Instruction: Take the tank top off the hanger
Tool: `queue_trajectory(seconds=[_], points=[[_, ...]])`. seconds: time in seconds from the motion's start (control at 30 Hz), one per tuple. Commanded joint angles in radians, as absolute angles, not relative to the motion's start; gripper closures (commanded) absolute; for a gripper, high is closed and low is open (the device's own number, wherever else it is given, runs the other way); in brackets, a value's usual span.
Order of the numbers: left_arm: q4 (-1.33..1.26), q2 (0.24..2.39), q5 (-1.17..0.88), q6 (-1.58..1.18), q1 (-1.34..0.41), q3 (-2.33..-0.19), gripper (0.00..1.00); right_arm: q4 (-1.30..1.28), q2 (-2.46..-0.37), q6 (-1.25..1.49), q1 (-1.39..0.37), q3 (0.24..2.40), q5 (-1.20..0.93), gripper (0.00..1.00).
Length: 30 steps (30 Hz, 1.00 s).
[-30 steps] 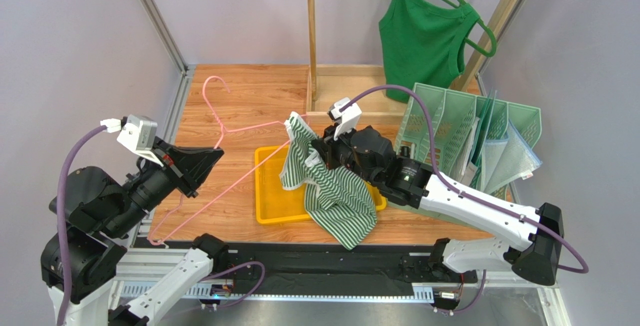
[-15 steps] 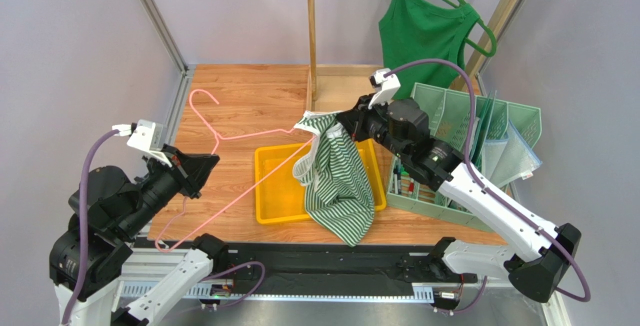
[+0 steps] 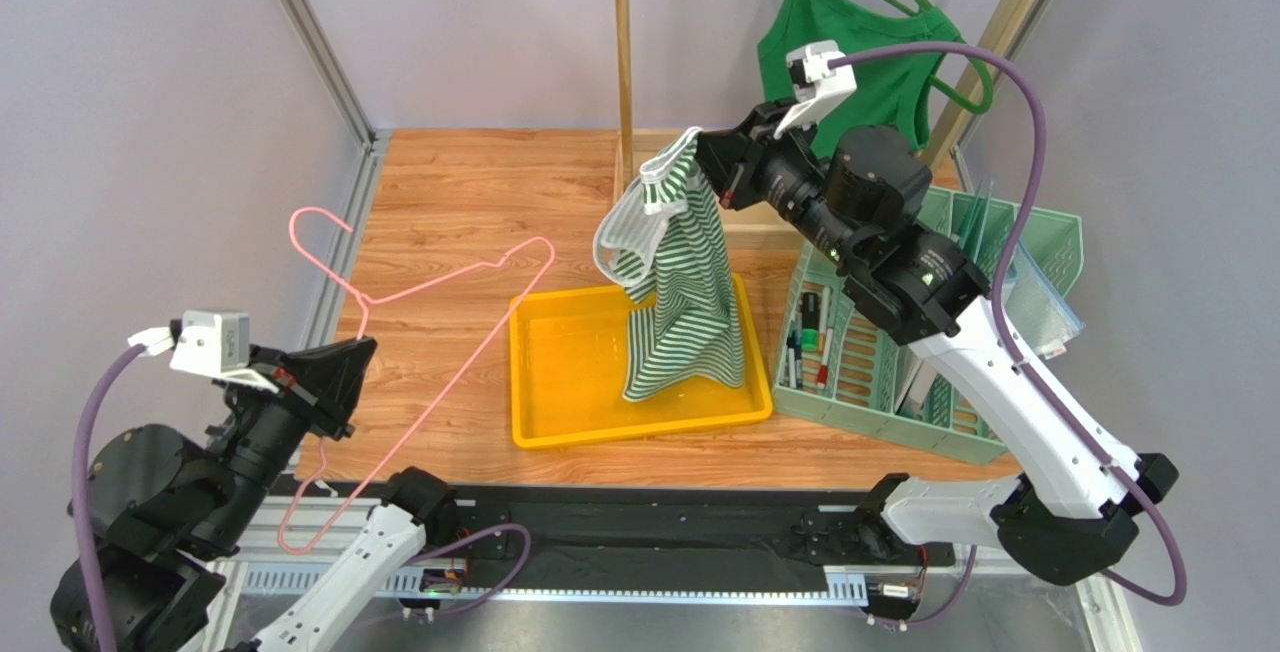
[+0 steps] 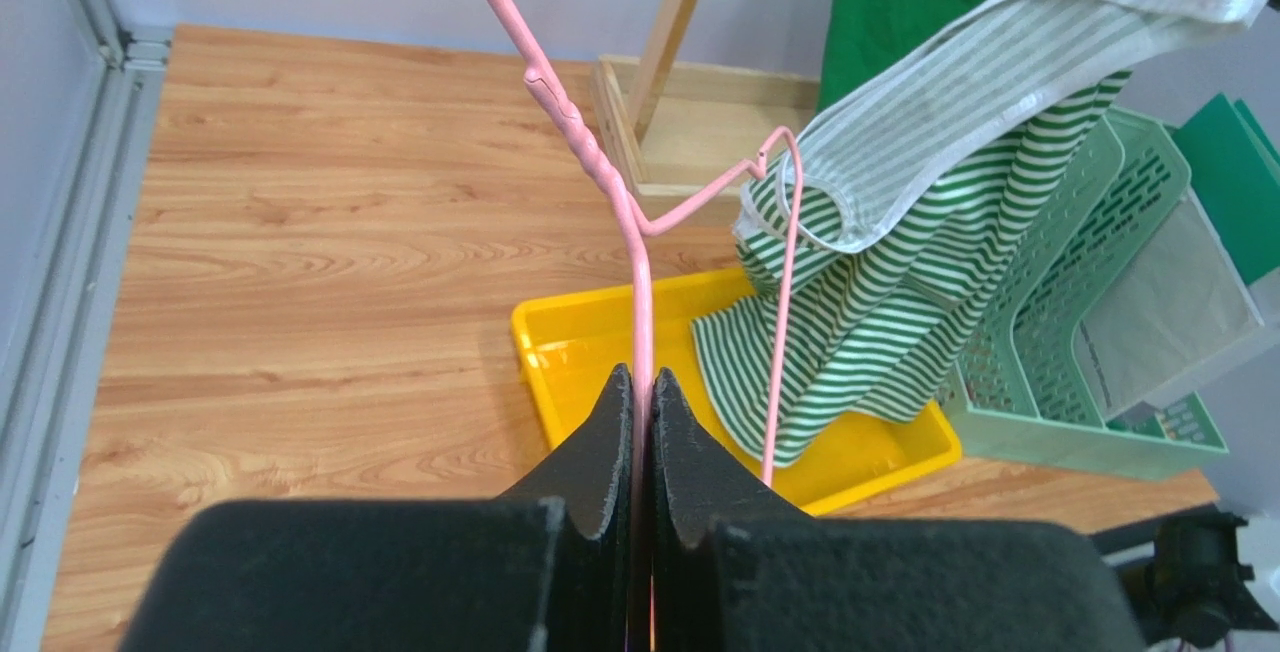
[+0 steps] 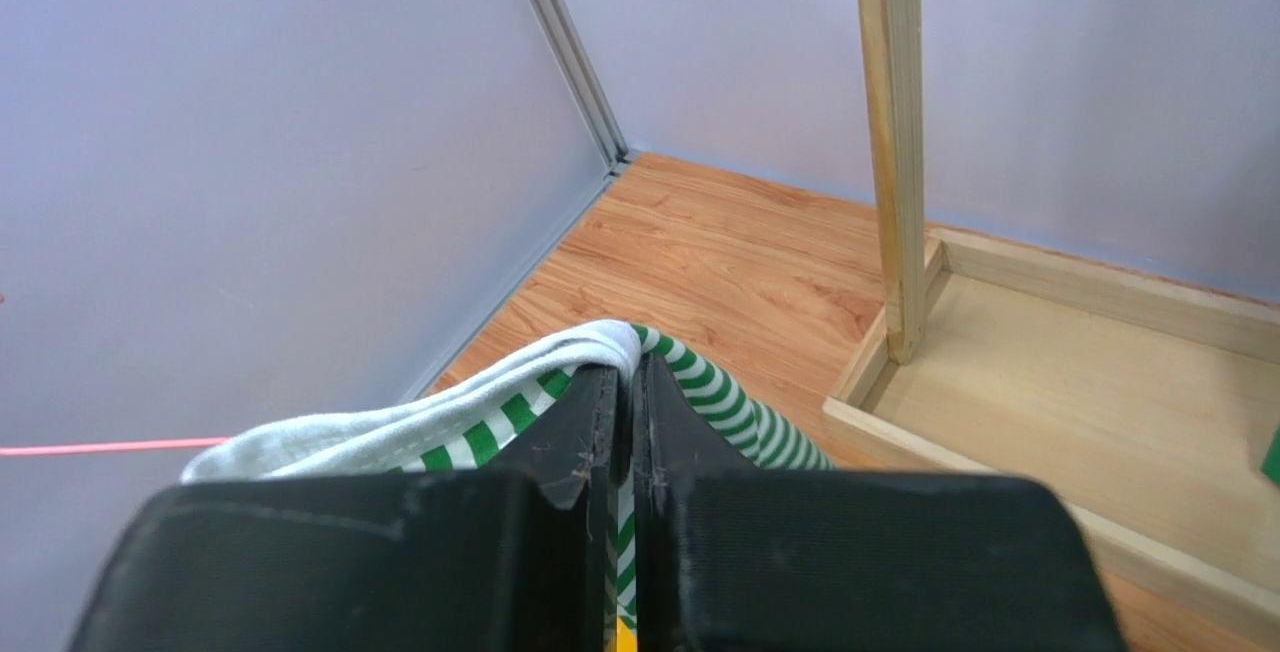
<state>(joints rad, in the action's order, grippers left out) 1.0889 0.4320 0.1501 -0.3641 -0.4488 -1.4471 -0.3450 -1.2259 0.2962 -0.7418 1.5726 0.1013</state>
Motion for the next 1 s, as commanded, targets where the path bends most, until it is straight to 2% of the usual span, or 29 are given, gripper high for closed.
queue_trajectory(seconds=[0.0, 0.2, 0.37, 0.73, 0.83, 0.97], points=[[1.084, 0.4, 0.218, -0.374, -0.445, -1.468, 1.0, -0.348, -1.29, 0.276, -0.741, 1.722, -0.027, 1.0], [1.109, 0.373, 0.262, -0.37, -0.445, -1.474, 1.0, -0.42, -1.361, 0.275, -0.742, 1.948, -0.236, 1.0], [1.124, 0.362, 0.272, -0.367, -0.445, -1.489, 1.0, -0.494, -1.384, 0.197, -0.742, 1.996, -0.44, 1.0], [1.126, 0.344, 0.252, -0.379, -0.446, -1.496, 1.0, -0.344, -1.357, 0.113, -0.698, 1.655, -0.71, 1.0], [1.129, 0.345, 0.253, -0.373, -0.445, -1.497, 1.0, -0.295, -1.416, 0.12, -0.674, 1.611, -0.707, 1.0], [1.135, 0.345, 0.265, -0.371, -0.446, -1.496, 1.0, -0.291, -1.525, 0.117, -0.669, 1.612, -0.574, 1.0]])
